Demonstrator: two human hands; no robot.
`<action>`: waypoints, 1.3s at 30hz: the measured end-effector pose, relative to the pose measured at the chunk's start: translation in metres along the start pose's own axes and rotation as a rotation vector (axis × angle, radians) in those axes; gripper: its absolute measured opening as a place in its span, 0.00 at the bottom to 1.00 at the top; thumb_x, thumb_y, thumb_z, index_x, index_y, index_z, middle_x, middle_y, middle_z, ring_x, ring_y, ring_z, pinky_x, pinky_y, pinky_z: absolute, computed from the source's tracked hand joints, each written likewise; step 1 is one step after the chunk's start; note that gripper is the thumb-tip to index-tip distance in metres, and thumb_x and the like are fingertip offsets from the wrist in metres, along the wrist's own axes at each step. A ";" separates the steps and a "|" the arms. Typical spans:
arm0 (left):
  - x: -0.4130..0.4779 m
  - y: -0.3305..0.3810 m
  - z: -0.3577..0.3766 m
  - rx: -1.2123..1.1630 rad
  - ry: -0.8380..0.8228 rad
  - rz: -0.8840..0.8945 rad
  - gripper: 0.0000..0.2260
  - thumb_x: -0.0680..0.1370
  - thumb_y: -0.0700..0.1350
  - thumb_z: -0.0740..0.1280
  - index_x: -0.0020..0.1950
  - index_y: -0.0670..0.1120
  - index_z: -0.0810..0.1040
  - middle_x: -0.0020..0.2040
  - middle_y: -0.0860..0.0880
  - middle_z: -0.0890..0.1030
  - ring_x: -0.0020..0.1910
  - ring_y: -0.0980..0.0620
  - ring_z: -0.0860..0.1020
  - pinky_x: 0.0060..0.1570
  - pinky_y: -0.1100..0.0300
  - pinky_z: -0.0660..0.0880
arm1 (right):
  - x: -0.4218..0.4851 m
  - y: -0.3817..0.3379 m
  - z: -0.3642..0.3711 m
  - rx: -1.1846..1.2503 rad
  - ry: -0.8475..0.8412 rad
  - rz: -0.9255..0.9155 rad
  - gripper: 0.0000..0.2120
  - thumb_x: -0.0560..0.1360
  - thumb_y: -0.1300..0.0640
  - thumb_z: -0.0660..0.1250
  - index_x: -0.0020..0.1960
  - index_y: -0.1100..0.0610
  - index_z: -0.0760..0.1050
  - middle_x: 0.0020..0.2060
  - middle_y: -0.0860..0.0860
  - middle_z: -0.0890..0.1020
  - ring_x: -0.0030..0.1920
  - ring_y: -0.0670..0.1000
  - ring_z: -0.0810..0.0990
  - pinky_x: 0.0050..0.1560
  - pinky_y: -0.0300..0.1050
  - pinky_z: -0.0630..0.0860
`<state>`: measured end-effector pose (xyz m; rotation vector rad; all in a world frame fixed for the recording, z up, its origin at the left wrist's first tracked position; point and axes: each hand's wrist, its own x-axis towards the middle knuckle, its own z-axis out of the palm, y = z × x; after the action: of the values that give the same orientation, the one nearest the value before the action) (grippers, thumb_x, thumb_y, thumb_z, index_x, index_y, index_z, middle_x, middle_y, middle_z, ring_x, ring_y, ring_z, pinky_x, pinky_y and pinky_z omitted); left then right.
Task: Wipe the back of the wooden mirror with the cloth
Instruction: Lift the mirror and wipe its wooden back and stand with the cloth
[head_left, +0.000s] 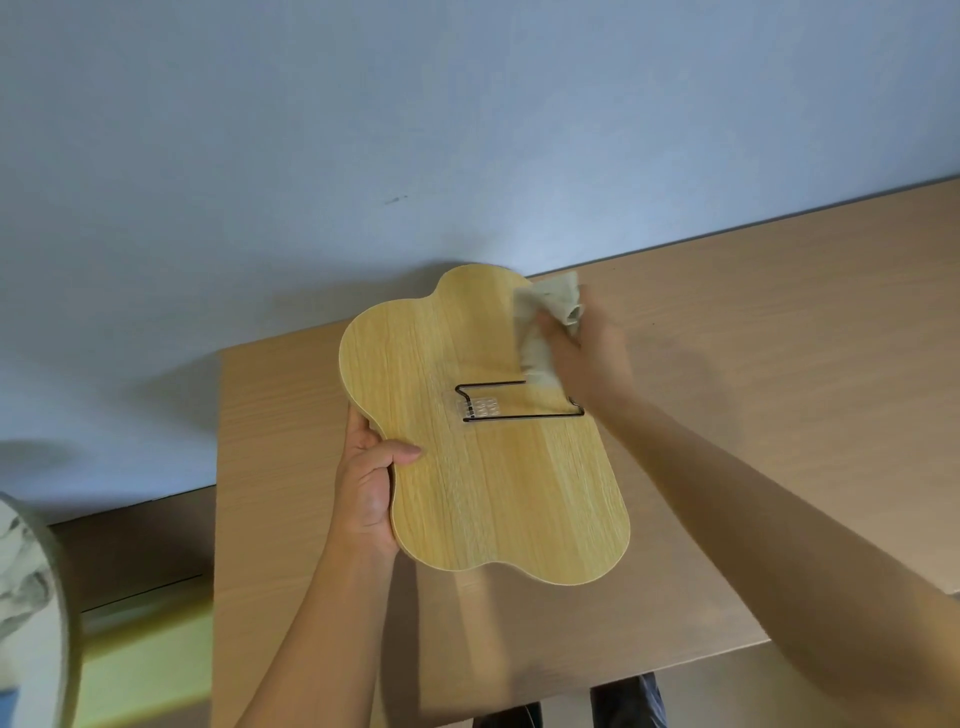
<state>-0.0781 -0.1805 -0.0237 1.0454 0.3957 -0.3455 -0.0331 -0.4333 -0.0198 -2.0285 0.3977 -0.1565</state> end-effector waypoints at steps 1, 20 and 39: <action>0.000 0.000 0.000 -0.002 -0.001 0.004 0.36 0.63 0.28 0.65 0.67 0.53 0.79 0.57 0.49 0.84 0.60 0.39 0.80 0.61 0.34 0.75 | -0.014 -0.011 0.008 0.078 -0.072 -0.035 0.03 0.82 0.49 0.65 0.53 0.41 0.73 0.41 0.41 0.83 0.38 0.40 0.81 0.37 0.40 0.75; -0.005 0.009 0.014 0.027 0.000 0.019 0.35 0.62 0.28 0.66 0.64 0.54 0.80 0.56 0.50 0.85 0.59 0.40 0.81 0.59 0.33 0.76 | -0.039 0.032 -0.028 -0.123 0.183 0.006 0.06 0.80 0.57 0.64 0.55 0.58 0.71 0.44 0.52 0.81 0.40 0.54 0.80 0.35 0.46 0.72; -0.006 0.012 0.018 0.036 -0.028 0.041 0.34 0.61 0.28 0.65 0.62 0.54 0.81 0.56 0.51 0.85 0.57 0.43 0.82 0.55 0.38 0.79 | -0.052 0.058 -0.042 -0.256 0.150 0.111 0.06 0.81 0.60 0.64 0.57 0.60 0.72 0.45 0.56 0.80 0.43 0.57 0.81 0.38 0.50 0.74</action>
<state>-0.0749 -0.1902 -0.0041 1.0812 0.3435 -0.3307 -0.1054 -0.4756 -0.0480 -2.2468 0.6516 -0.1974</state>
